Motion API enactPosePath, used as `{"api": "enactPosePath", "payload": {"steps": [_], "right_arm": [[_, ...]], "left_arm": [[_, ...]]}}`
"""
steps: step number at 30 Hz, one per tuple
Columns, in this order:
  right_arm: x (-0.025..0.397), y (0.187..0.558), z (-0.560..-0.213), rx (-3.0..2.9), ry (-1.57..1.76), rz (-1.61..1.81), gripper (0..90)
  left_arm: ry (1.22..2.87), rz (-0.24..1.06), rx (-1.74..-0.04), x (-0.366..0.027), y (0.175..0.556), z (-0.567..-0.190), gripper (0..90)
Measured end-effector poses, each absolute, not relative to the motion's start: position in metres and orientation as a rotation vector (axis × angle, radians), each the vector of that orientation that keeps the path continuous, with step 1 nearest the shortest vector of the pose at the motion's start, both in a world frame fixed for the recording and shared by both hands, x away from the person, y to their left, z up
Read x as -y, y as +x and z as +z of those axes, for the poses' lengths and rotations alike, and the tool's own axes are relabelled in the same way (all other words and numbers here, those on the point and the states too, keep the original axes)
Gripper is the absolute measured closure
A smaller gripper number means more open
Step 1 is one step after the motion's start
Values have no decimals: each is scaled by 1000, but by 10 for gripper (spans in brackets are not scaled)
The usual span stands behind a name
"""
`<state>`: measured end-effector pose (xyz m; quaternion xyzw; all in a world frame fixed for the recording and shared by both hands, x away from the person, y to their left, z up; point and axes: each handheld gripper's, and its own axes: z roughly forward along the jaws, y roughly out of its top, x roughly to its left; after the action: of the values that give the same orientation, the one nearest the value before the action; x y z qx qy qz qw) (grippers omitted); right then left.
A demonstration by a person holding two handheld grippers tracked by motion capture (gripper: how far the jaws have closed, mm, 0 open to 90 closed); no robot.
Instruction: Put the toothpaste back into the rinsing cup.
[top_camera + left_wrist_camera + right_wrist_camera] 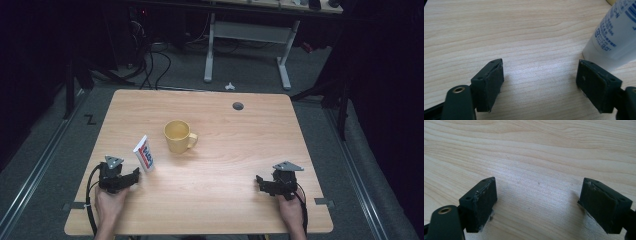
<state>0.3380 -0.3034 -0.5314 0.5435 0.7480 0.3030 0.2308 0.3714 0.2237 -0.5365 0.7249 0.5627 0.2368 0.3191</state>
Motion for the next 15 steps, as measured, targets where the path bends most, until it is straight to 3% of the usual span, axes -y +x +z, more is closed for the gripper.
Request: {"api": "enactPosePath", "payload": {"steps": [15], "right_arm": [[303,338,-531,-2058,1495,834,143]], "left_arm": [[1825,538,-1446,-233,353,-526,216]]}}
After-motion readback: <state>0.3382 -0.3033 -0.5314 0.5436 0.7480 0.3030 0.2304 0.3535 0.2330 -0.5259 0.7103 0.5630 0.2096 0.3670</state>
